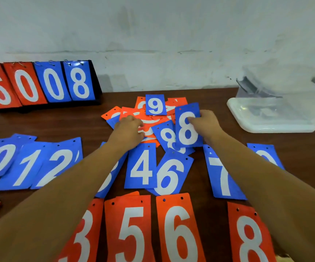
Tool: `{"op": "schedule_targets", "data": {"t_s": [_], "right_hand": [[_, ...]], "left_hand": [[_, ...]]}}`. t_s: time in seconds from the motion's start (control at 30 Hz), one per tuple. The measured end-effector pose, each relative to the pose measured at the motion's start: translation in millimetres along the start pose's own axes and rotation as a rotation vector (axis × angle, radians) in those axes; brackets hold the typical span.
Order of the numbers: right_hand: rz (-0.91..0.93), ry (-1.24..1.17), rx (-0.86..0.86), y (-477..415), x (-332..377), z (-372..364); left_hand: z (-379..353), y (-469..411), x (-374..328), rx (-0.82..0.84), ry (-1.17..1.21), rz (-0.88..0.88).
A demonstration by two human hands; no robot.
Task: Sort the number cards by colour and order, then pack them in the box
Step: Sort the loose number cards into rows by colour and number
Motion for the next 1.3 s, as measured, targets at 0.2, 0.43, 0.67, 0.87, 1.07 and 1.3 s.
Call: {"op": "schedule_targets", "data": {"t_s": [0.2, 0.43, 0.67, 0.87, 1.07, 1.3], "right_hand": [[0.034, -0.361, 0.191, 28, 19, -4], [0.080, -0.015, 0.233, 37, 25, -28], [0.052, 0.818, 0.055, 19, -7, -64], [0.150, 0.311, -0.067, 9, 10, -36], [0.174, -0.408, -0.073, 36, 39, 29], [0.126, -0.134, 0.118, 86, 14, 42]], "left_hand": [[27, 1, -41, -0.181, 0.846, 0.159], [23, 5, -31, -0.248, 1.050, 0.326], [16, 20, -4, -0.325, 1.025, 0.417], [15, 23, -7, -0.344, 1.057, 0.432], [22, 24, -18, -0.359, 1.071, 0.443], [27, 37, -93, -0.113, 1.299, 0.246]]}}
Point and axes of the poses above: each hand's wrist, its own y-axis away from the middle knuckle, its own z-axis out of the back of the hand, x = y × z, the point moved 7 cm from there along -y, towards the middle knuckle, and after that the axes turned 9 degrees about -z, right-handed, at the moved point
